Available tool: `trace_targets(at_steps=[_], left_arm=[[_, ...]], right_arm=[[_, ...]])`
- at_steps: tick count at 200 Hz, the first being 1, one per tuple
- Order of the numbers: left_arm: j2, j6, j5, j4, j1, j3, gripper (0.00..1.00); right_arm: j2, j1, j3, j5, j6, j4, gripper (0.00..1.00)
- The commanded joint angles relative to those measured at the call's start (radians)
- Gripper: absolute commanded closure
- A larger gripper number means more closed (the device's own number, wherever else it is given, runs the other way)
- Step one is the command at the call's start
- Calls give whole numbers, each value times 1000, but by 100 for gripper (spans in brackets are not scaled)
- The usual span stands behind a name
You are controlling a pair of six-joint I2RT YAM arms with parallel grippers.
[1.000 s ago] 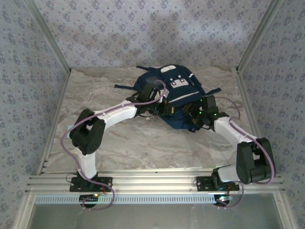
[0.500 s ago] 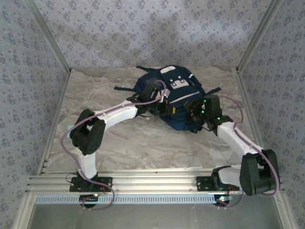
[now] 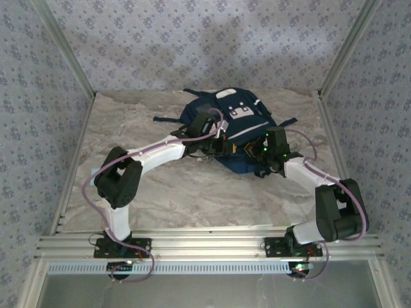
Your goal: Pack the student bag
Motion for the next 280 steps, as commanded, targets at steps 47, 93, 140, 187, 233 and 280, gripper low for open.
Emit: trace_targets(at_steps=[47, 93, 140, 187, 233, 280], left_arm=[[-155, 144, -13, -101, 119, -86, 99], [-154, 187, -102, -122, 190, -80, 98], [-99, 141, -66, -80, 185, -29, 96], [-146, 248, -29, -71, 92, -74, 55], [-106, 335, 48, -126, 47, -58, 46], [-61, 477, -48, -251, 7, -12, 47]], right_arm=[[-108, -75, 6, 34, -130, -94, 100], [-129, -73, 15, -29, -208, -170, 100], [-164, -64, -14, -23, -191, -168, 100], [-134, -60, 31, -45, -188, -163, 100], [-118, -73, 72, -78, -217, -209, 100], [-119, -78, 73, -92, -203, -201, 100]])
